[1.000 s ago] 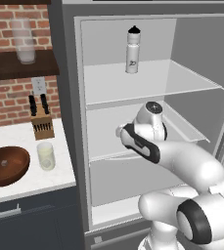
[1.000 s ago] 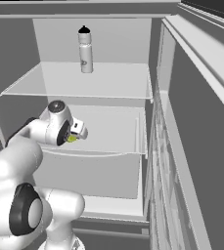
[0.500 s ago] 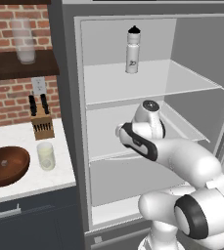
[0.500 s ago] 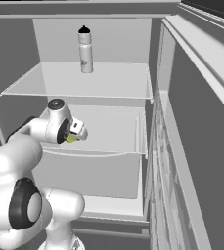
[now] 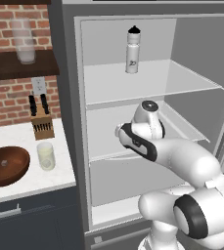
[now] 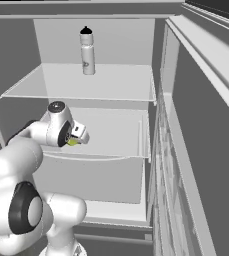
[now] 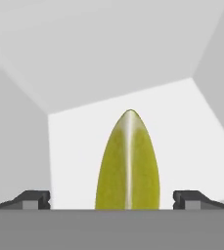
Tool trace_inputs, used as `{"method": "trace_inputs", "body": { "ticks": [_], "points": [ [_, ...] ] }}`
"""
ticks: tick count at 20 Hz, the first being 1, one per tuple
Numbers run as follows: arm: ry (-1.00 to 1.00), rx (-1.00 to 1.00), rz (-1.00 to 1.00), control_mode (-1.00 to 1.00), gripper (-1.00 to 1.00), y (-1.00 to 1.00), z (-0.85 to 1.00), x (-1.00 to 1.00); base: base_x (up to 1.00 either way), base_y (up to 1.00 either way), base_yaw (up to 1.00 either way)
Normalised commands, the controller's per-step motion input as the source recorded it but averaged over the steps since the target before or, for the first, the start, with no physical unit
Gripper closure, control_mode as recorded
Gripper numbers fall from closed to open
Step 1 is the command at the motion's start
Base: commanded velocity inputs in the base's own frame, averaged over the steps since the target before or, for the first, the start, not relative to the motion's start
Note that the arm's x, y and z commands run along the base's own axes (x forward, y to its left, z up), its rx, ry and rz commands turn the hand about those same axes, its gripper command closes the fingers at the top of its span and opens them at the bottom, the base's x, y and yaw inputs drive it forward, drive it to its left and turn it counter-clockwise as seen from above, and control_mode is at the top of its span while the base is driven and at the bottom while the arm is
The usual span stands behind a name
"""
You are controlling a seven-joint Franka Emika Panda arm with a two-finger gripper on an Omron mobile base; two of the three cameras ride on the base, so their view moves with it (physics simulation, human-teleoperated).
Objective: Grab a lemon wedge from the fridge and one ice cube from the ice bowl, and put them in the glass of lemonade.
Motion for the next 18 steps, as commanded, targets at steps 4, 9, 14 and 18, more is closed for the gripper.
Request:
{"method": "trace_inputs", "body": {
  "ticks": [4, 9, 14, 18],
  "points": [
    [0.0, 0.0, 0.0, -1.0, -1.0, 0.0, -0.34, 0.02, 0.0, 0.0, 0.0],
    [0.0, 0.0, 0.0, -1.0, -1.0, 0.0, -0.39, 0.0, 0.0, 0.0, 0.0],
    [0.0, 0.0, 0.0, -1.0, -1.0, 0.0, -0.27, 0.0, 0.0, 0.0, 0.0],
    [0.0, 0.0, 0.0, -1.0, -1.0, 0.0, -0.01, 0.0, 0.0, 0.0, 0.0]
  ]
}}
